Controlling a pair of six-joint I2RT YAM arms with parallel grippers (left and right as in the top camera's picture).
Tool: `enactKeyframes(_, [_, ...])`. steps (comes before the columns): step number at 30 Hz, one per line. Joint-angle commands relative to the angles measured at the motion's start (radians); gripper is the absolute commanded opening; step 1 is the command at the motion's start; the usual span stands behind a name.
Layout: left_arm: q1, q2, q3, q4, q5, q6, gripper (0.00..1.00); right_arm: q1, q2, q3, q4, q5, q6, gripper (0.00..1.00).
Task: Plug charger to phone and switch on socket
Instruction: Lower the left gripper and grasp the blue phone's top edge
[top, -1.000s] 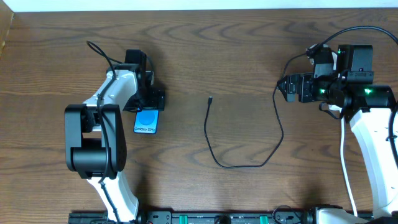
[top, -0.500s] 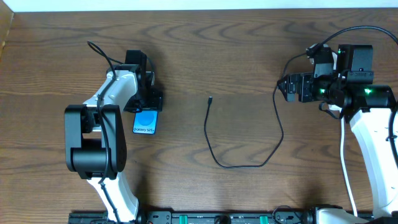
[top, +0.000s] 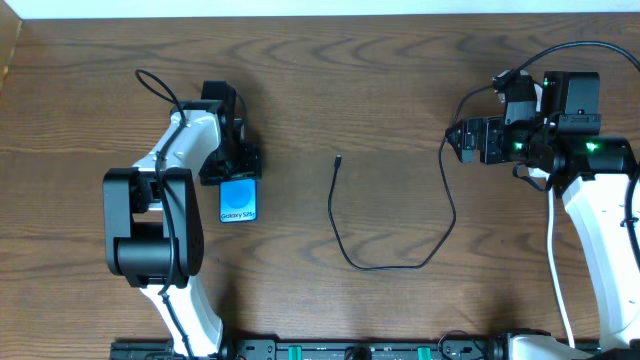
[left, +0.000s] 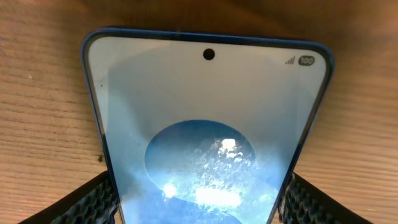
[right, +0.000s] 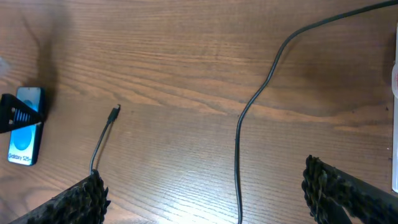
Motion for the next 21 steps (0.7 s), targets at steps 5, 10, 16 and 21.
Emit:
enactKeyframes(5, [0.000, -0.079, 0.050, -0.027, 0.048, -0.146, 0.71, 0.017, 0.000, 0.017, 0.002, -0.002, 0.037, 0.98])
enactKeyframes(10, [0.000, -0.089, 0.049, -0.034, 0.071, -0.157, 0.71, 0.017, 0.000, 0.017, 0.003, -0.002, 0.037, 0.98])
enactKeyframes(16, [0.000, -0.080, -0.021, 0.047, 0.022, -0.157, 0.71, 0.017, 0.000, 0.016, 0.001, -0.002, 0.037, 0.98])
enactKeyframes(21, [0.000, -0.053, -0.074, 0.107, 0.023, -0.157, 0.71, 0.017, 0.000, 0.016, -0.002, -0.002, 0.037, 0.98])
